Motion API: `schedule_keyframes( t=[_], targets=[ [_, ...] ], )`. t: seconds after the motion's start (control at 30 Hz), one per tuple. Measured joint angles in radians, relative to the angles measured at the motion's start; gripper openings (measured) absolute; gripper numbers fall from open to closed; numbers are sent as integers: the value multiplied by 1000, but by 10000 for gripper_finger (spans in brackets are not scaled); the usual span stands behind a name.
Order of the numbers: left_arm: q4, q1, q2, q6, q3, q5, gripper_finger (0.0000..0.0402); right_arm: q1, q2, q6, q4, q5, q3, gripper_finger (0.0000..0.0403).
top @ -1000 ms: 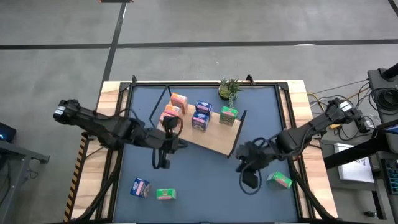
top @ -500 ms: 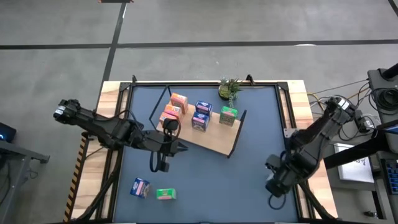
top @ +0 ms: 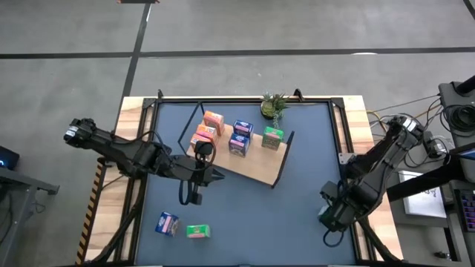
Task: Stack cereal on shelf
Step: Put the right green cereal box on the shelf aligned with other green cereal box
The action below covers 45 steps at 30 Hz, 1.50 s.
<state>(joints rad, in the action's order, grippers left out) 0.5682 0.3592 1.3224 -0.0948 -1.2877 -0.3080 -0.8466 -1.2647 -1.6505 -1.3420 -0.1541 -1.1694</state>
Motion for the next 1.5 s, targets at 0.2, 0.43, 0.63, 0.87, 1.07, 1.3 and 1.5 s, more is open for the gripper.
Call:
schedule_keyframes(
  t=[0.2,0.43,0.63,0.87,1.07,1.3,1.5],
  targets=[
    [0,0,0,0,0,0,1,0,-45,88,17,0,6,259],
    [0,-1,0,-5,0,-12,1,0,-97,186,62,-1,8,303],
    [0,-1,0,-10,0,-27,1,0,-143,197,58,-1,54,293],
    [0,-1,0,-18,0,-35,1,0,-152,206,68,-1,63,217],
    [0,-1,0,-23,0,-35,1,1,-146,205,83,-1,63,146],
    [-17,13,0,-18,6,-35,1,5,-143,199,100,72,-19,105],
    [-141,19,-38,-37,101,-34,1,8,-143,235,106,282,-147,101]
  ],
)
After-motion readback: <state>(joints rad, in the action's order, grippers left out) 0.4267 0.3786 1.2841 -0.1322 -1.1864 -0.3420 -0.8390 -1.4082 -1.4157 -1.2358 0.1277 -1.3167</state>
